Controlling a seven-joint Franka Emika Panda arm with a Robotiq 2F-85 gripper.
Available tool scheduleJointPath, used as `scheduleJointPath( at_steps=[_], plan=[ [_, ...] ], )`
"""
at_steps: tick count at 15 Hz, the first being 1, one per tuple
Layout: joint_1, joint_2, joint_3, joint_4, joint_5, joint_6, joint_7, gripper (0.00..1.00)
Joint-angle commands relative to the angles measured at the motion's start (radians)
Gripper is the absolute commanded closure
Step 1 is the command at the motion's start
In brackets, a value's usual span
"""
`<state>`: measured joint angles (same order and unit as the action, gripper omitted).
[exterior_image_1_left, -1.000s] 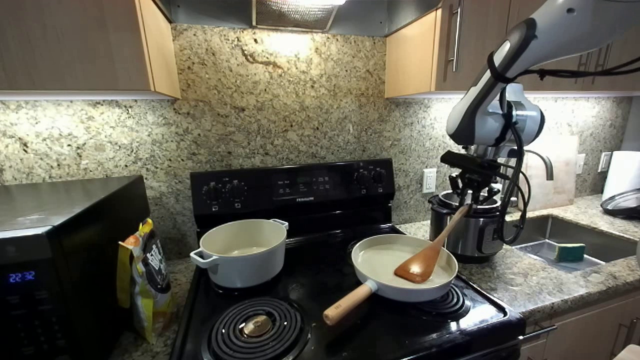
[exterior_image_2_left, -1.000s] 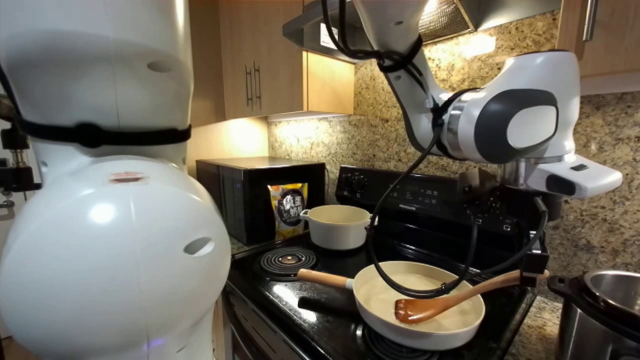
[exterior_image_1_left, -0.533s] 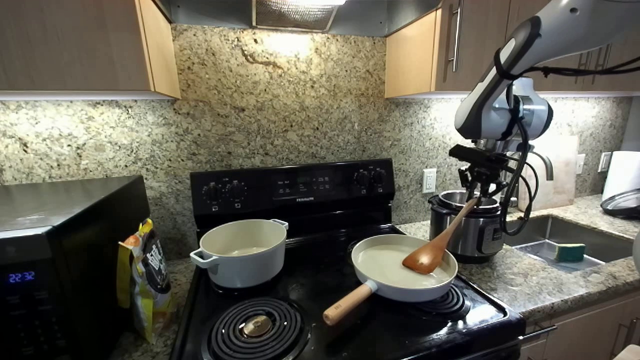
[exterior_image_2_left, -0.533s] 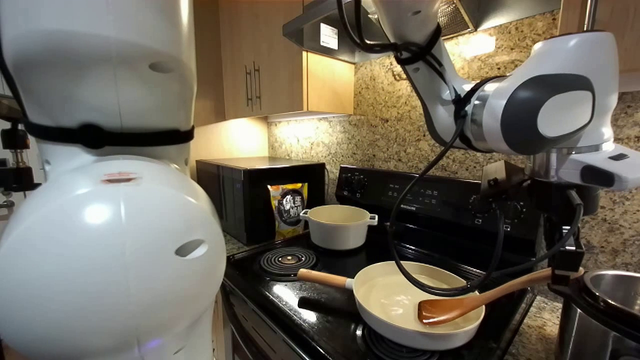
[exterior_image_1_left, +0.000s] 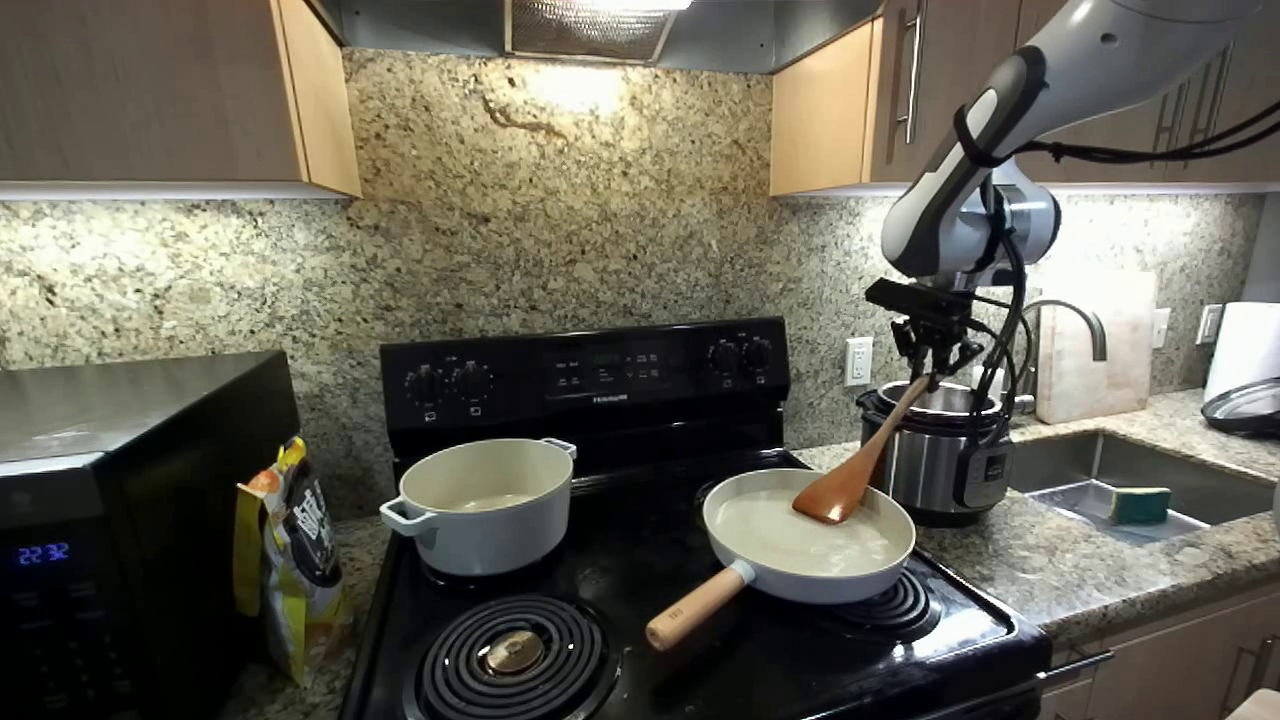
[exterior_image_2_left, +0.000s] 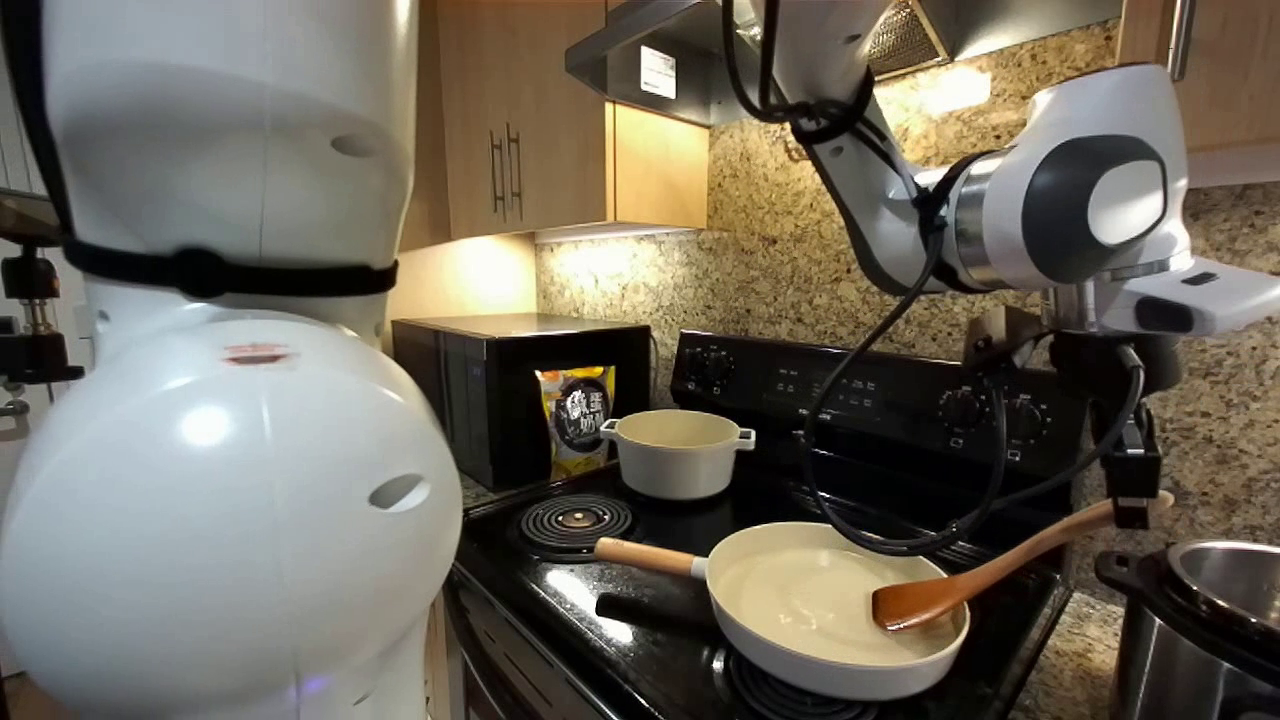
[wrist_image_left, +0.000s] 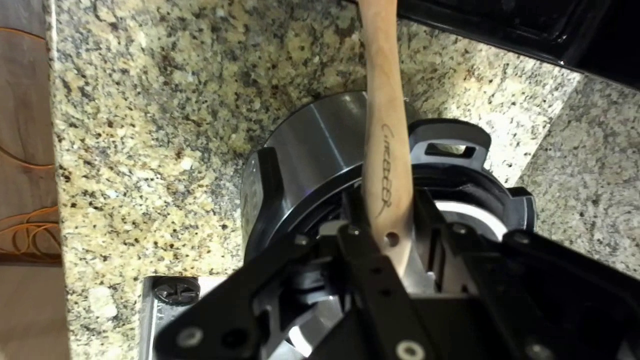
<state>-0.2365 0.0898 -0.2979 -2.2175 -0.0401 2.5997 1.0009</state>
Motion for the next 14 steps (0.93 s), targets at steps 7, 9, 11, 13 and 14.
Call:
scheduleJointPath(
  at_steps=[7,9,11,13,14],
  plan=[
    [0.121,0.098,0.038,0.126,-0.147,-0.092,0.138,0.89],
    [0.139,0.103,0.042,0.126,-0.150,-0.087,0.145,0.89],
    [0.162,0.095,0.041,0.100,-0.178,-0.083,0.172,0.89],
    [0.175,0.092,0.047,0.076,-0.191,-0.090,0.179,0.89],
    [0.181,0.092,0.052,0.064,-0.194,-0.093,0.182,0.89]
  ],
)
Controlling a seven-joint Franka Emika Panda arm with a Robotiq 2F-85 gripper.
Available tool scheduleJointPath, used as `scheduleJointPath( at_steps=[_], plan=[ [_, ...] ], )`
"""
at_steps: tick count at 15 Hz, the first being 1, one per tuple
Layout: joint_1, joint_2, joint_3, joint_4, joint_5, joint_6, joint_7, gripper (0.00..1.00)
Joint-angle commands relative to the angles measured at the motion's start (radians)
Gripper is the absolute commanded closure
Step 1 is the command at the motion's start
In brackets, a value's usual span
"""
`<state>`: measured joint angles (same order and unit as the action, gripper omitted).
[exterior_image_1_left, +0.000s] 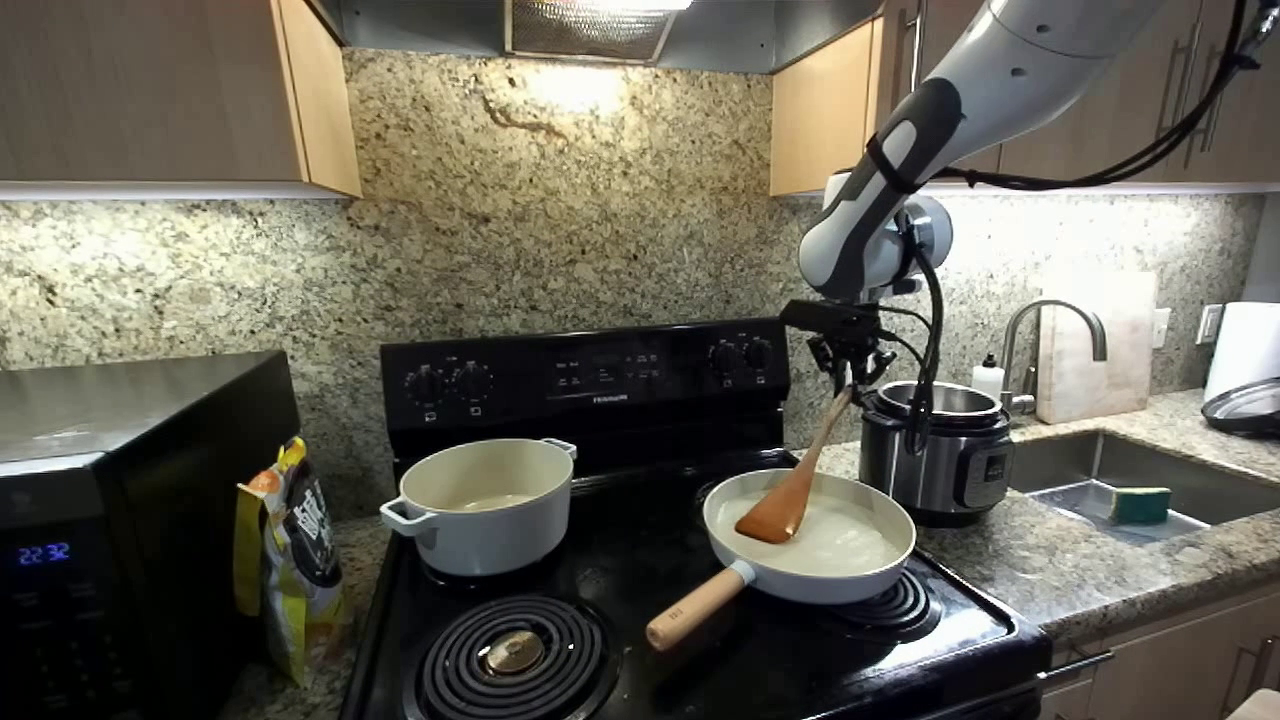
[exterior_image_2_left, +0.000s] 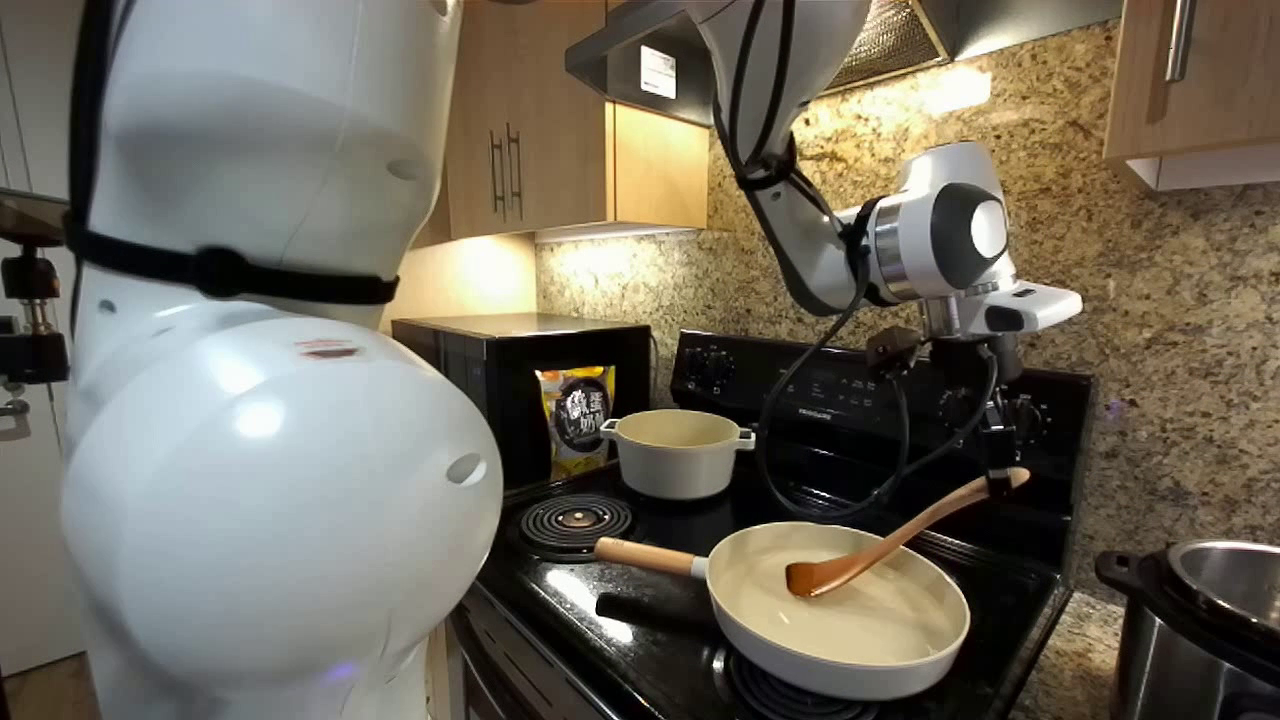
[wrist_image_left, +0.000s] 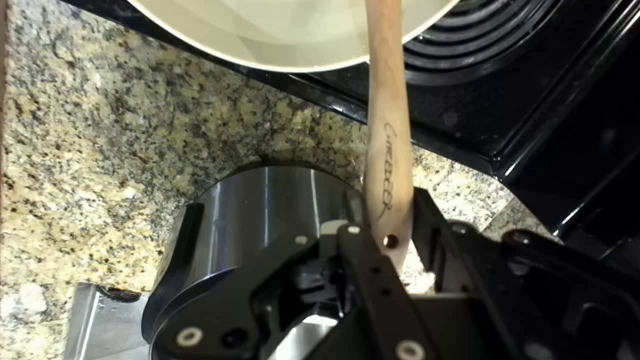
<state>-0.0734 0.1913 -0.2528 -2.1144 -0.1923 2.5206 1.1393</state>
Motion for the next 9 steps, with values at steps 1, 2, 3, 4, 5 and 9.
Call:
scheduleJointPath(
  at_steps=[1,2,3,4,5,9],
  plan=[
    [0.020,-0.010,0.014,-0.051,-0.037,-0.011,0.036,0.89],
    [0.023,-0.011,0.018,-0.063,-0.034,-0.010,0.036,0.89],
    [0.026,-0.011,0.020,-0.074,-0.032,-0.007,0.038,0.89],
    [0.028,-0.014,0.022,-0.085,-0.030,-0.008,0.038,0.89],
    [0.028,-0.019,0.022,-0.101,-0.027,-0.003,0.041,0.89],
    [0.012,-0.032,0.012,-0.138,-0.014,-0.005,0.025,0.89]
  ],
)
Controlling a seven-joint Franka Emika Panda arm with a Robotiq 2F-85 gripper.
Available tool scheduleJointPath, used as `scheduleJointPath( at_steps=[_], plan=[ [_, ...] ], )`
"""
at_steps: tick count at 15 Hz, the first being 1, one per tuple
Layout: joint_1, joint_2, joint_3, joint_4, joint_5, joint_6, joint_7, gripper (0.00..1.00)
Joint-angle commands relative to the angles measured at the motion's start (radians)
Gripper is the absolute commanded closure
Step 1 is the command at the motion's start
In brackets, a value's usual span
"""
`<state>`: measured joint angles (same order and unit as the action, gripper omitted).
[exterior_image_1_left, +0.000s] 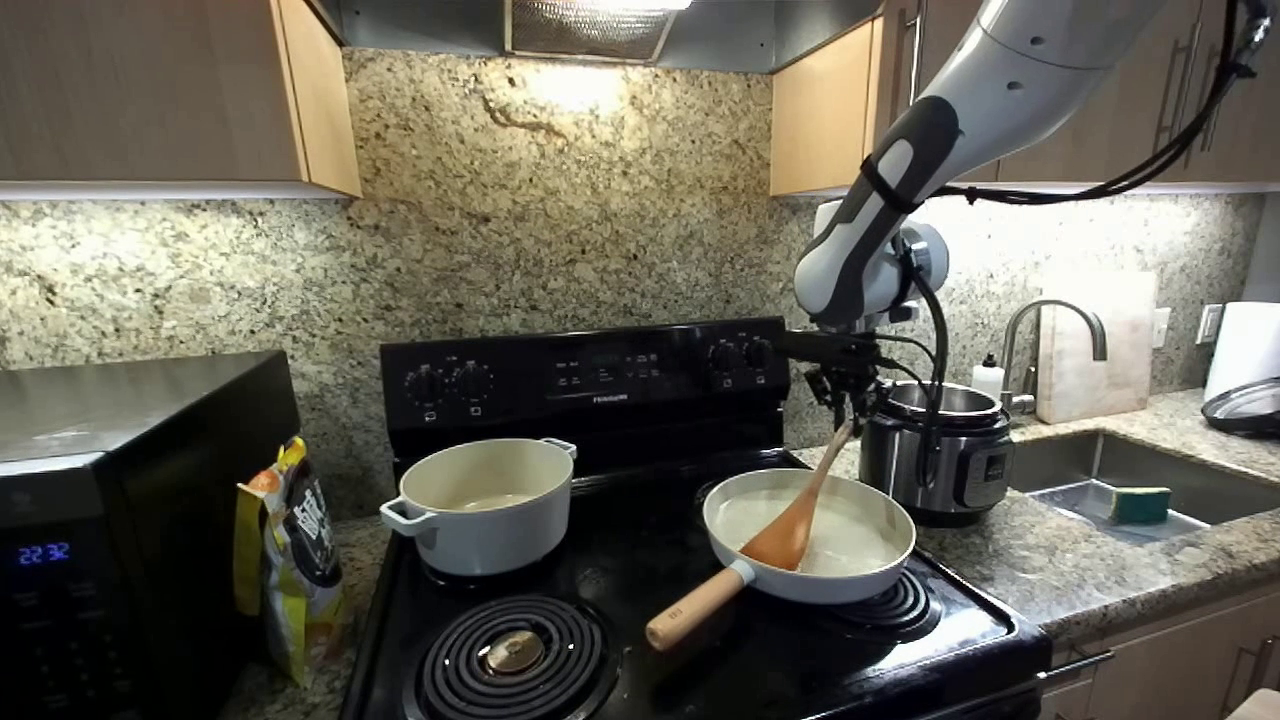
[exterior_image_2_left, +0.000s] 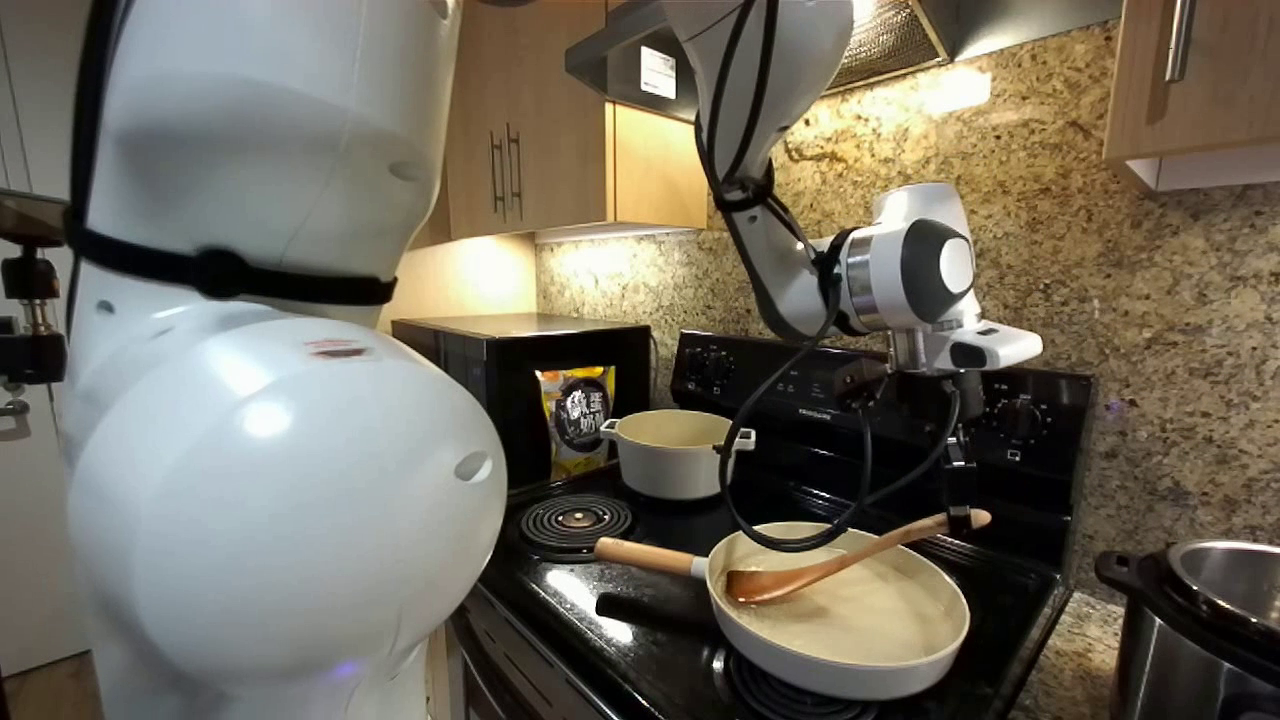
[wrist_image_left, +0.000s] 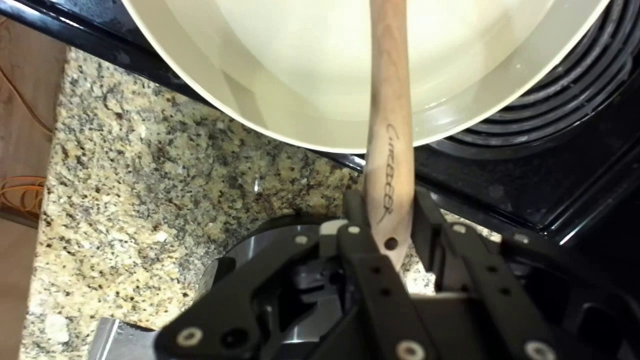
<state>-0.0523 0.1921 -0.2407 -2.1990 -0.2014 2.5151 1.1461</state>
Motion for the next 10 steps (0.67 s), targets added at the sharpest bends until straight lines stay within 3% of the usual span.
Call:
scheduleJointPath(
  at_steps=[1,10],
  plan=[
    [-0.015,-0.037,-0.006,-0.061,-0.002,0.000,0.012,0.89],
    [-0.061,-0.047,-0.043,-0.051,-0.003,-0.028,-0.016,0.89]
  ],
)
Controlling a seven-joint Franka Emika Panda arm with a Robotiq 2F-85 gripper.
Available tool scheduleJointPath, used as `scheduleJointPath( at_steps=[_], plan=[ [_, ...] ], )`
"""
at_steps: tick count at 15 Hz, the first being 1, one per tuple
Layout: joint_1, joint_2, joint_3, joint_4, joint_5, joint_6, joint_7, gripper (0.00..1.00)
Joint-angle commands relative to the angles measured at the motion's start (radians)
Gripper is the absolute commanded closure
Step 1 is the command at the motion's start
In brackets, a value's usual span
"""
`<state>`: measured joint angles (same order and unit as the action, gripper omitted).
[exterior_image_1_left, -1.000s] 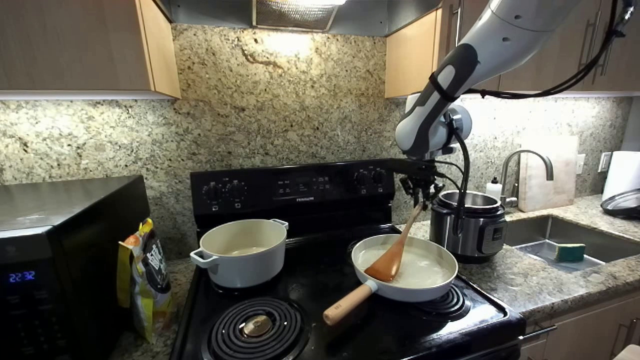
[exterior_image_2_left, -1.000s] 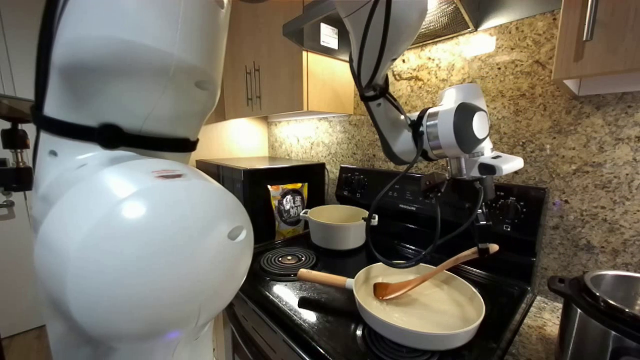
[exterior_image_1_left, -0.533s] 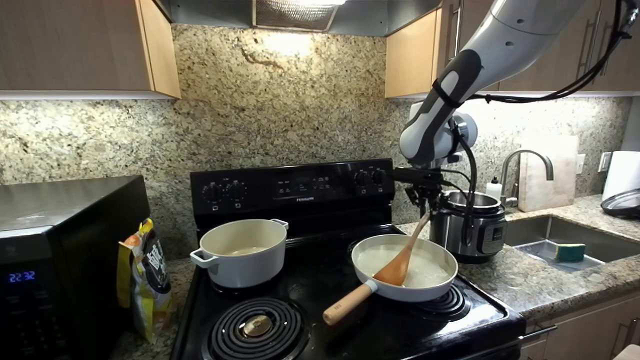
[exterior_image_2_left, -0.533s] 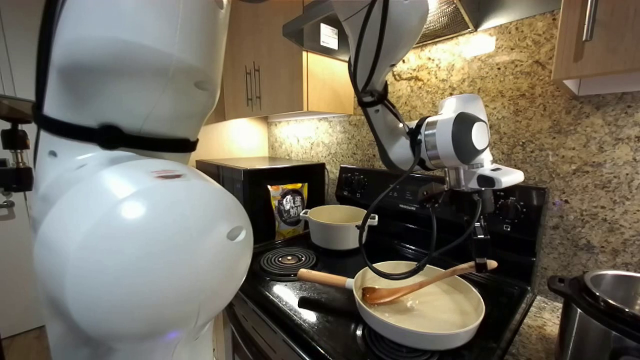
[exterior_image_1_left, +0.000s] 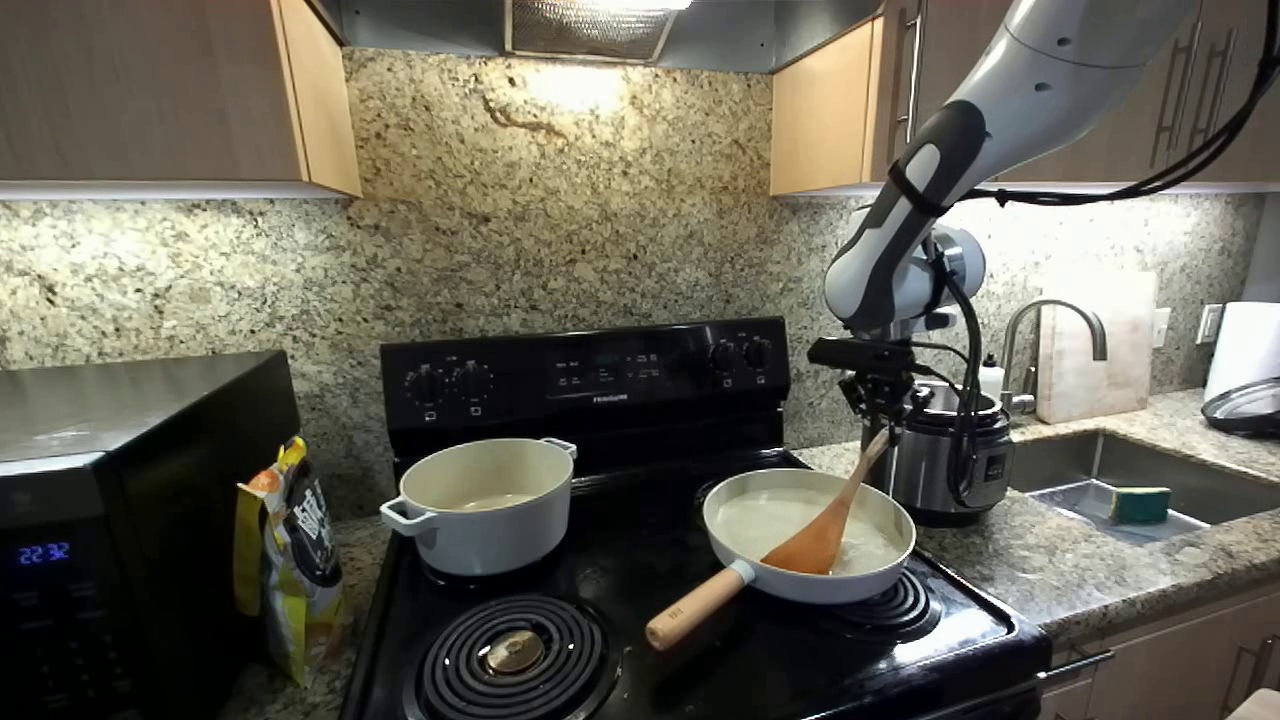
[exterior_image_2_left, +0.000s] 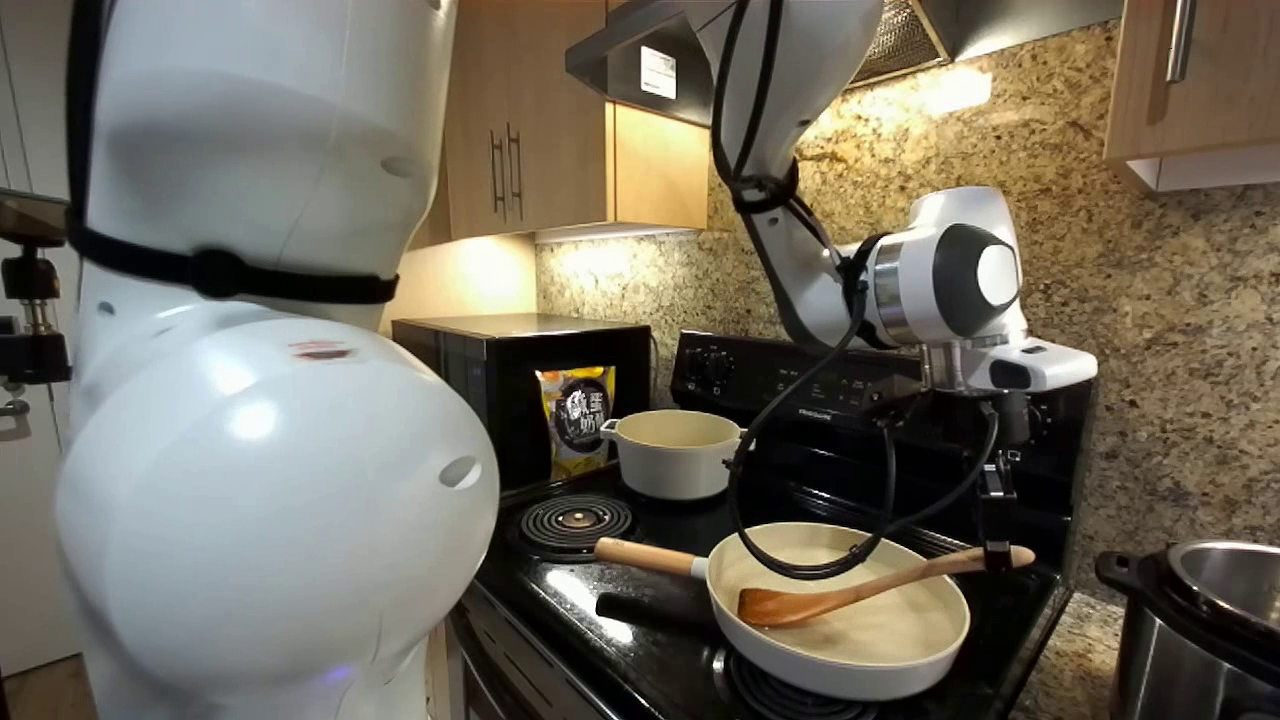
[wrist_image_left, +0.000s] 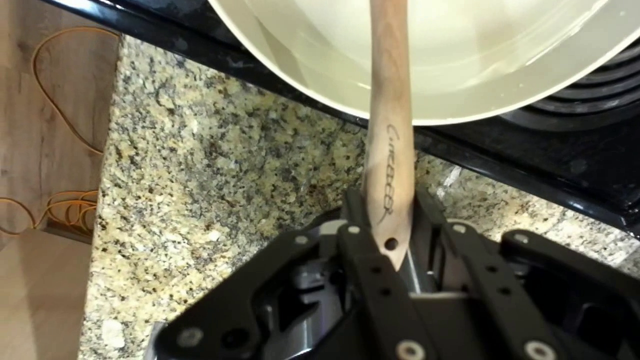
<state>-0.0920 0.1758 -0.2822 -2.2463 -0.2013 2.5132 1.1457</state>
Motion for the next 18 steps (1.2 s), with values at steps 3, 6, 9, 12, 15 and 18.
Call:
scheduleJointPath(
  at_steps=[3,6,9,12,15,18],
  plan=[
    [-0.037,-0.030,-0.013,0.024,-0.006,-0.040,-0.022,0.89],
    [-0.050,-0.027,-0.024,0.064,-0.006,-0.065,-0.024,0.89],
    [-0.054,-0.015,-0.024,0.119,-0.010,-0.093,-0.018,0.89],
    [-0.046,0.005,-0.008,0.175,-0.008,-0.108,-0.026,0.89],
    [-0.035,0.017,0.011,0.215,-0.012,-0.116,-0.027,0.89],
    [-0.020,0.033,0.029,0.237,-0.017,-0.122,-0.021,0.89]
  ],
)
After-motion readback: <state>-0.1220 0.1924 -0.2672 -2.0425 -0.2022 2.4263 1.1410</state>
